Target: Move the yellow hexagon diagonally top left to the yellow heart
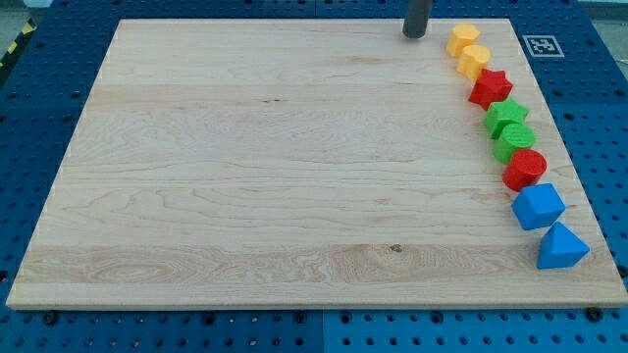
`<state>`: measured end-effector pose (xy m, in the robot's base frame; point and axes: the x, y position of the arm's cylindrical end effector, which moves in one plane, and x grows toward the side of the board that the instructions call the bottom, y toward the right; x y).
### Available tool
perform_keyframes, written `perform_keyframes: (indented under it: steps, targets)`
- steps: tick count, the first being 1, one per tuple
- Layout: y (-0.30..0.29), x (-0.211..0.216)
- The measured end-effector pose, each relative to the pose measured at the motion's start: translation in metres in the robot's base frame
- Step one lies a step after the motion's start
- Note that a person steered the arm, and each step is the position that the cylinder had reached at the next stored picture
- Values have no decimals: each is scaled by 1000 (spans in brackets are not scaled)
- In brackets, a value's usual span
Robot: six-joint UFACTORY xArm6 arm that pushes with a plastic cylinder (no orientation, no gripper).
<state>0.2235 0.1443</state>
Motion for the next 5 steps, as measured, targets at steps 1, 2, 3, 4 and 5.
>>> perform_keyframes:
  steps: [1, 2, 3, 4, 5]
  targets:
    - [-4, -6]
    - [-5, -32]
    - [44, -31]
    - [120, -27]
    - [121, -1]
